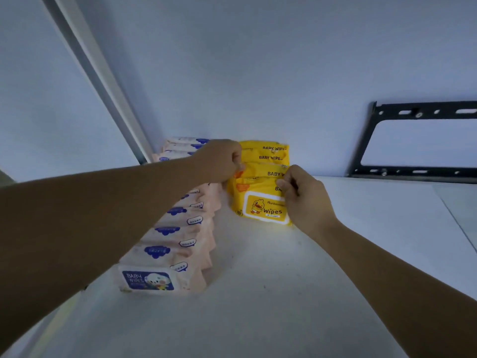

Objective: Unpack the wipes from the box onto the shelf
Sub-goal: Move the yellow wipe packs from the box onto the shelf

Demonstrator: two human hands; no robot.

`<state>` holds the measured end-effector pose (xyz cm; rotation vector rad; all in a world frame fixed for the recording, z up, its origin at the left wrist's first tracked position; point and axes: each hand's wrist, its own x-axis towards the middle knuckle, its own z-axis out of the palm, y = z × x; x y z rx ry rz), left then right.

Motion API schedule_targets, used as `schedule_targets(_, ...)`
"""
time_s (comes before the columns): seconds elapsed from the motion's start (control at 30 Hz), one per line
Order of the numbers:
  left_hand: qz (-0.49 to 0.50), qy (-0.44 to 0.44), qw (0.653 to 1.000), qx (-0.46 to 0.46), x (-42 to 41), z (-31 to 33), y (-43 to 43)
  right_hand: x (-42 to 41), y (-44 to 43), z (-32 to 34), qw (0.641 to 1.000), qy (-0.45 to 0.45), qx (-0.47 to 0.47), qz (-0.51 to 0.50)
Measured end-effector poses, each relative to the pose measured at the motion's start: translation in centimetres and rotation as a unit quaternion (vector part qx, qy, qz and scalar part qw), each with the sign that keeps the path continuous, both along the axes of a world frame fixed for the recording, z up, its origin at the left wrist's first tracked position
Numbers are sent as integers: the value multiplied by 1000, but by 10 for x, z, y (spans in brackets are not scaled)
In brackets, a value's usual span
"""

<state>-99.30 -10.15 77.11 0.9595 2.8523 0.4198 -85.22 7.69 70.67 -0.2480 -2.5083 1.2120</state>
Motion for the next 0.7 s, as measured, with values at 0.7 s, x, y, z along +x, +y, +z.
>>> schedule_targets(0.7,-127,74,984,-101,-9,-13,-1,-20,6,-13,994,-94,-50,-2)
